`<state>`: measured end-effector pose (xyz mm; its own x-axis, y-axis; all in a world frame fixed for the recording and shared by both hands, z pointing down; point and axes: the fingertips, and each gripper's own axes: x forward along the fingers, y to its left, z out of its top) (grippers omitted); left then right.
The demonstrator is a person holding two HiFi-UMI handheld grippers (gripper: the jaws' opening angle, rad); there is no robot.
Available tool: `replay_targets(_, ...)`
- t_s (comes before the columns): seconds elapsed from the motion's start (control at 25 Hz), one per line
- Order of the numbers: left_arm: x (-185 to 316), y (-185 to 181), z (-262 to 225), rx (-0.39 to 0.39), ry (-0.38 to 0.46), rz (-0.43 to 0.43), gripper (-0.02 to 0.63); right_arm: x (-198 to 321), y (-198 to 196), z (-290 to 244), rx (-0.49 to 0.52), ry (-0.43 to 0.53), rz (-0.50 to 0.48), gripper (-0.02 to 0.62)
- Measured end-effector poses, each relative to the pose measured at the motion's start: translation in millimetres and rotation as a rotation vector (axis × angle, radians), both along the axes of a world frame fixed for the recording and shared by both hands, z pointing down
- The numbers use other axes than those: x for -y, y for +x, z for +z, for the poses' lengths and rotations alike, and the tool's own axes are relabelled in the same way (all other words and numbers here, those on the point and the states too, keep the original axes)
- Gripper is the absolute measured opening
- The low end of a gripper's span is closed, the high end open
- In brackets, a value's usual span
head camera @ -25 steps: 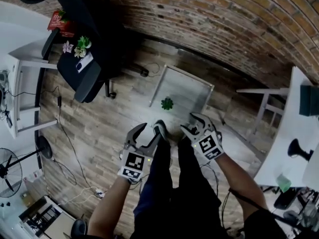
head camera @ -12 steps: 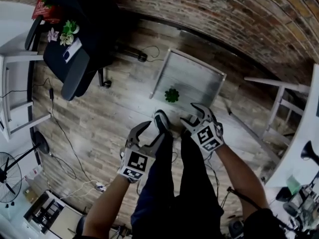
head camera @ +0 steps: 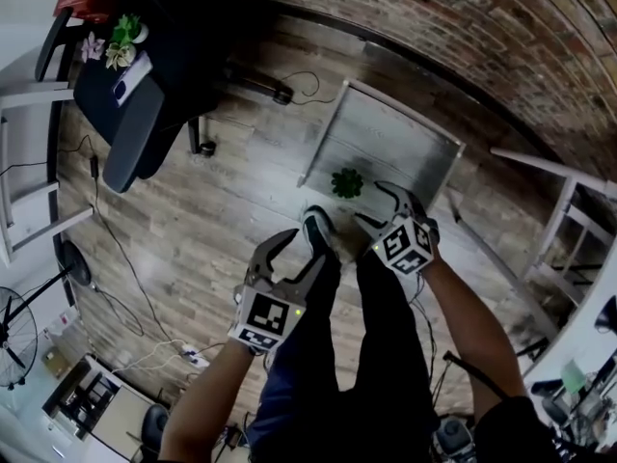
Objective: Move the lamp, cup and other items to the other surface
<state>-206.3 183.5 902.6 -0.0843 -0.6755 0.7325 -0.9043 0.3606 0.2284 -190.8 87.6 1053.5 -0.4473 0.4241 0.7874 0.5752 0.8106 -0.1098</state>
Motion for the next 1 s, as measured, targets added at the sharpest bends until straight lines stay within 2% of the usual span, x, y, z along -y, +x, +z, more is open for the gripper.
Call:
replay_targets(0.24,-7,-7,22,-0.025,0.009,-0.038,0.224,-3,-9,49,-0.033,0.055,-0.048,0.336)
replay_targets(0.48,-19,-11,41,-0.041,-0.008,-0.066,0.222,-19,-20,80,-0.018,0.077,-0.11,0.331)
replay_targets(0.72,-20,-16,46,-0.033,0.004,-0.08,0.222,-28,-38,83,0.019,0.059,-0.103,0.332)
replay_targets(1.0,-22,-22,46,-0.036,0.01,-0.092,0.222,-30,-42,78,0.032,0.045,-0.083,0.278)
